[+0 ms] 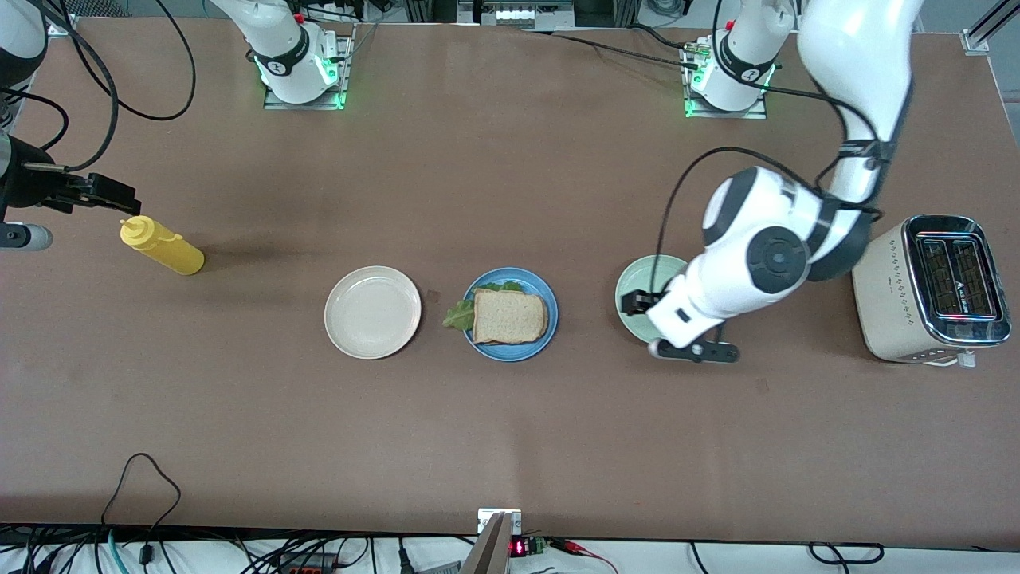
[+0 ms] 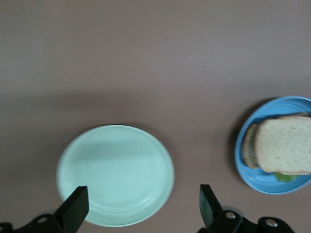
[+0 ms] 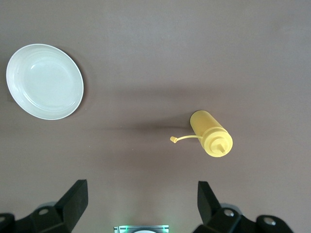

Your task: Make sandwich in blue plate with both arms

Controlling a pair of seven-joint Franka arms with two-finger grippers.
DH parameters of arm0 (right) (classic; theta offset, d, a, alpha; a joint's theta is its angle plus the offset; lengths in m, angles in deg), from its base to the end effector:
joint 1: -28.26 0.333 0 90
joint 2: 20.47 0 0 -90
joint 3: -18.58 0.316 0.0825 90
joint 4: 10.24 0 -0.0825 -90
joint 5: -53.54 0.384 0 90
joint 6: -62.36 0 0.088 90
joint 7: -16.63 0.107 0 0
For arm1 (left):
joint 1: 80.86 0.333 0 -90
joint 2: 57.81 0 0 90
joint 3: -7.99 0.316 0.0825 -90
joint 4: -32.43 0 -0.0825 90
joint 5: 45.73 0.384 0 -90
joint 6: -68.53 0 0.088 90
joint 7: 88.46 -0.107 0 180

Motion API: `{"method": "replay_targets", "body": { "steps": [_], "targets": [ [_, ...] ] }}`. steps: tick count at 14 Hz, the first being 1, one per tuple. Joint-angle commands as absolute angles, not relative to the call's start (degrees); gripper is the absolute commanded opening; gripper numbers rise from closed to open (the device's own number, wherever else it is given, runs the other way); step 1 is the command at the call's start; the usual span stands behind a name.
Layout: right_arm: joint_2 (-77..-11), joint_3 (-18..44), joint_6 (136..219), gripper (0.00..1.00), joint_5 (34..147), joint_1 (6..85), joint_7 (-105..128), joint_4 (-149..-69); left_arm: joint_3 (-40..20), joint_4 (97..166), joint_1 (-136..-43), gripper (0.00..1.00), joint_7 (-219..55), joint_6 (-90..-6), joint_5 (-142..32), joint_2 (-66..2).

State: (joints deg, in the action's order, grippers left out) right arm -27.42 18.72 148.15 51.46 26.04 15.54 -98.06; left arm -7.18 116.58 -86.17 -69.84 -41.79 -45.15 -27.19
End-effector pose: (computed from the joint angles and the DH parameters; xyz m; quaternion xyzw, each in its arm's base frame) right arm 0.5794 -0.0252 0.5676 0.9967 -0.0085 -0.0787 0.0158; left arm 0.6604 -0.2137 0.3737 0.9976 -0.0024 -0.0491 0.0490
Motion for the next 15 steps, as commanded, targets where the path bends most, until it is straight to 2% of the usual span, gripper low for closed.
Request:
{"method": "replay_targets", "body": {
  "steps": [1,4,11,15],
  "targets": [
    [-26.3,19.0,147.9,1.00,51.7,25.7,15.1,-99.1,-7.7,111.3,-80.9,1.00,-72.2,-32.2,-41.5,-29.2],
    [-26.3,19.0,147.9,1.00,51.7,25.6,15.1,-99.1,-7.5,104.3,-78.4,1.00,-77.8,-22.2,-37.0,-29.2],
    [-26.3,18.9,148.1,1.00,51.7,25.5,14.7,-99.1,-7.9,100.7,-73.8,1.00,-78.4,-20.2,-37.7,-33.8],
    [-26.2,18.9,147.8,1.00,51.7,25.5,14.7,-99.1,-8.4,100.8,-72.0,1.00,-78.8,-15.3,-39.0,-36.9]
  ]
}}
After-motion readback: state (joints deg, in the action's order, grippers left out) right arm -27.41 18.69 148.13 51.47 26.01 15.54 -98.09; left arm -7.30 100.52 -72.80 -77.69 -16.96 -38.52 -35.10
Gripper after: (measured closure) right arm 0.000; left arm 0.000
